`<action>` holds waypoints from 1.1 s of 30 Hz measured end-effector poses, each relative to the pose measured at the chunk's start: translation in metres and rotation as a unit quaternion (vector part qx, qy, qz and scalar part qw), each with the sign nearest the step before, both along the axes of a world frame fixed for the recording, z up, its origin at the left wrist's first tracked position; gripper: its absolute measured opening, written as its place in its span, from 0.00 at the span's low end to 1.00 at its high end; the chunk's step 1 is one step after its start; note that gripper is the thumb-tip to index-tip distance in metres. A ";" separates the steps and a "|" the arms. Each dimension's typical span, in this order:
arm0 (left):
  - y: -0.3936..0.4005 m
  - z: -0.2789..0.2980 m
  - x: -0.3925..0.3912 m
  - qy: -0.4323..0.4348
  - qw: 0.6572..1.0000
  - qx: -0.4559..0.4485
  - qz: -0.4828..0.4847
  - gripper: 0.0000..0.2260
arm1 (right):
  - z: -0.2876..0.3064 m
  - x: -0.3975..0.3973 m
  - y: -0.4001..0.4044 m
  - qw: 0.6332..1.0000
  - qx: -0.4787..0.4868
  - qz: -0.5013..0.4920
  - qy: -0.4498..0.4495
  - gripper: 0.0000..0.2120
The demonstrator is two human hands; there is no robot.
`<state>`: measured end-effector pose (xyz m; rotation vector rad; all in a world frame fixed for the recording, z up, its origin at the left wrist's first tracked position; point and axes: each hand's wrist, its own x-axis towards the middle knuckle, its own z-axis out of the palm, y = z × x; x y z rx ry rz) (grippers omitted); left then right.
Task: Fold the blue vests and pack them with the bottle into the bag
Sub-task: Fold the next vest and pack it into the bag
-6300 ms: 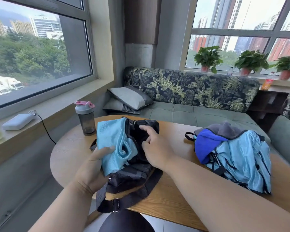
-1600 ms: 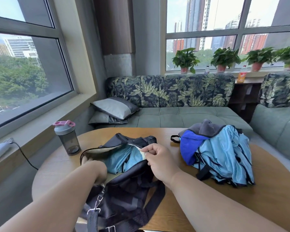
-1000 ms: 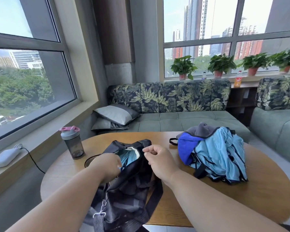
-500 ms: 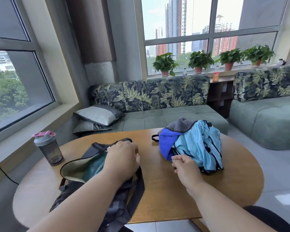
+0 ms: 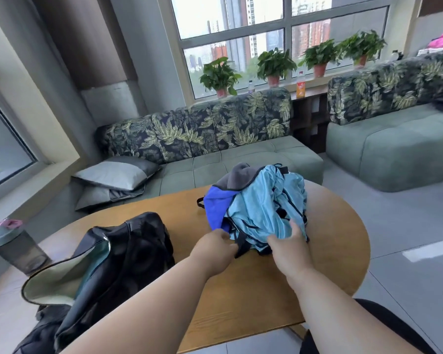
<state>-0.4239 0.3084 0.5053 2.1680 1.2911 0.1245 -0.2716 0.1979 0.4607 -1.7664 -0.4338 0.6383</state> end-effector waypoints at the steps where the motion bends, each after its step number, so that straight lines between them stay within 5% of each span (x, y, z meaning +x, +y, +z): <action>1: 0.002 -0.002 0.008 -0.021 1.000 -0.018 0.014 0.22 | -0.006 0.005 0.002 1.000 -0.009 0.025 0.000 0.27; 4: 0.003 -0.006 0.019 -0.065 0.995 -0.061 0.038 0.23 | -0.013 0.012 0.007 0.997 -0.031 0.059 0.028 0.09; 7: 0.003 -0.013 0.026 -0.122 0.984 -0.103 0.073 0.19 | -0.012 0.010 0.010 0.996 -0.014 0.085 0.010 0.08; 12: 0.005 -0.018 0.017 -0.254 0.930 -0.250 0.096 0.20 | 0.013 -0.011 0.005 0.944 0.023 0.328 -0.017 0.07; 18: -0.005 -0.020 -0.020 -0.293 0.929 -0.212 0.079 0.08 | 0.009 -0.038 0.001 0.861 -0.075 0.500 -0.055 0.06; 23: -0.010 0.004 -0.072 -0.386 0.882 -0.240 0.124 0.11 | -0.004 -0.028 0.000 0.902 -0.122 0.394 -0.128 0.12; 28: -0.015 0.031 -0.135 -0.470 0.841 -0.203 0.175 0.13 | 0.000 -0.032 0.001 0.962 -0.014 0.274 -0.010 0.24; 33: -0.031 0.056 -0.173 -0.538 0.790 -0.204 0.209 0.13 | -0.003 -0.046 -0.002 0.959 -0.013 0.283 -0.009 0.25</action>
